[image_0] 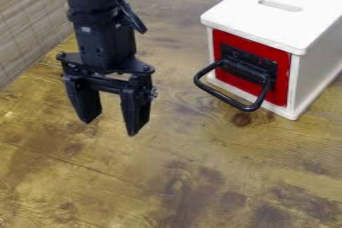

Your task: Close the drawer

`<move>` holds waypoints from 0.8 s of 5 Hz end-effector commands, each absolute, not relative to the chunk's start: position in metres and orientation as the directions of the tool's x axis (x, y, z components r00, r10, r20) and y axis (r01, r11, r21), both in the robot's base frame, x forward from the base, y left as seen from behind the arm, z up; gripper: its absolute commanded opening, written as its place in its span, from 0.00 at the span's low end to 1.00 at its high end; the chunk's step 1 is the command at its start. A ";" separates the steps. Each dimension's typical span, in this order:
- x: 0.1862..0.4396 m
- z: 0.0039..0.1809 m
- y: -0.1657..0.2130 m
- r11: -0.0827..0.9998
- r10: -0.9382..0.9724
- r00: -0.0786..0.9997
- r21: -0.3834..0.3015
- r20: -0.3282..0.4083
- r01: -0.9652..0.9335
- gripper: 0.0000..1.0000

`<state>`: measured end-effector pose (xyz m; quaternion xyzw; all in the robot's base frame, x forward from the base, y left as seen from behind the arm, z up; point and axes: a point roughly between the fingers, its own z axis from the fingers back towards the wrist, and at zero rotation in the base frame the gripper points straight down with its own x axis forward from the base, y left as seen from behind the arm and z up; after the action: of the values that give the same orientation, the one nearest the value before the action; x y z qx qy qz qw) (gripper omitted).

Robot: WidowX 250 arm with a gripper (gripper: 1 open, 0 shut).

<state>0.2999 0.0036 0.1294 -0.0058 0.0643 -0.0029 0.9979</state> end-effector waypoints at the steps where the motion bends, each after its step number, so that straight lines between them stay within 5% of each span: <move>1: 0.304 0.148 0.003 1.000 -0.012 0.998 -0.005 -0.061 0.012 1.00; 4: 0.302 0.144 -0.004 0.999 -0.040 0.996 0.005 -0.080 0.041 1.00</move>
<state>0.2989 -0.0007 0.1295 -0.0015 0.0674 -0.0121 0.9976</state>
